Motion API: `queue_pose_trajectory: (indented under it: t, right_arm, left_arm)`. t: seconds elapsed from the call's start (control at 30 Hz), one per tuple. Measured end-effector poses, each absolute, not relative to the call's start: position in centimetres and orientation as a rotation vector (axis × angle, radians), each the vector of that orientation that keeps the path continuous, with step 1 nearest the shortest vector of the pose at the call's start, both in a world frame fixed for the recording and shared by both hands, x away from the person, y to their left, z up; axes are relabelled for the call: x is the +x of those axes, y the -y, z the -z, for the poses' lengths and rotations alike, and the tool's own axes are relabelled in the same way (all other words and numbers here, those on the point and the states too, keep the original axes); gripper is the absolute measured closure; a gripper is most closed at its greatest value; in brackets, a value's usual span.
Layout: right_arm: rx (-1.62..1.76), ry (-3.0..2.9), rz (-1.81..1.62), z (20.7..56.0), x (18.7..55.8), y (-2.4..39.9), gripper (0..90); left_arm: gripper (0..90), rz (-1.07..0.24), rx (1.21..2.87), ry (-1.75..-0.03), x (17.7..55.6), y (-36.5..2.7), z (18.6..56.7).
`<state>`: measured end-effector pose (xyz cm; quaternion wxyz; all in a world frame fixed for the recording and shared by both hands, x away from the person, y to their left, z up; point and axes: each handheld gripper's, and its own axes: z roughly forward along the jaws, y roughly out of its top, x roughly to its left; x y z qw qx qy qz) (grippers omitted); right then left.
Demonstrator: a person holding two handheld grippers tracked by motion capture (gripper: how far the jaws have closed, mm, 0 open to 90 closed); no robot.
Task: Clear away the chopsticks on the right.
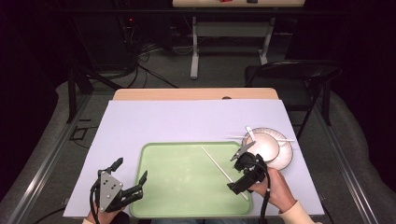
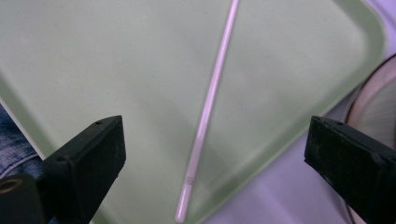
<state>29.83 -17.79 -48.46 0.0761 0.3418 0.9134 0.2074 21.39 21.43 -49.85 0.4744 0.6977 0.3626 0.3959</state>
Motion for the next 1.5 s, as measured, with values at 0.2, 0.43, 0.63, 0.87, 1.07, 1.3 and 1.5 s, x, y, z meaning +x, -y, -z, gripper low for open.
queue_pose_trajectory:
  t: [0.2, 0.43, 0.63, 0.87, 1.07, 1.3, 1.5]
  right_arm:
    - [0.984, -2.688, -0.657, 47.3, 29.9, 19.6, 0.0]
    - [0.946, -2.516, -0.776, 44.8, 30.5, 23.6, 0.0]
    - [1.005, -2.439, -0.763, 42.6, 32.7, 28.0, 0.0]
    - [1.011, -2.44, -0.708, 41.6, 35.7, 31.6, 0.0]
    - [1.061, -2.486, -0.66, 42.1, 39.1, 34.0, 0.0]
    - [1.05, -2.525, -0.591, 43.0, 42.3, 34.7, 5.1]
    - [1.039, -2.605, -0.458, 44.9, 44.3, 34.0, 24.5]
  left_arm:
    - [15.4, -0.966, 1.709, -0.884, 21.4, -21.4, 49.9]
    - [15.3, -0.967, 1.709, -0.884, 21.4, -21.4, 49.8]
    - [15.4, -0.965, 1.708, -0.884, 21.4, -21.3, 49.9]
    - [15.4, -0.965, 1.71, -0.884, 21.4, -21.3, 49.9]
    - [15.3, -0.962, 1.72, -0.884, 21.5, -21.3, 49.9]
    - [15.4, -0.962, 1.72, -0.886, 21.5, -21.3, 49.9]
    - [15.4, -0.962, 1.721, -0.885, 21.5, -21.2, 49.9]
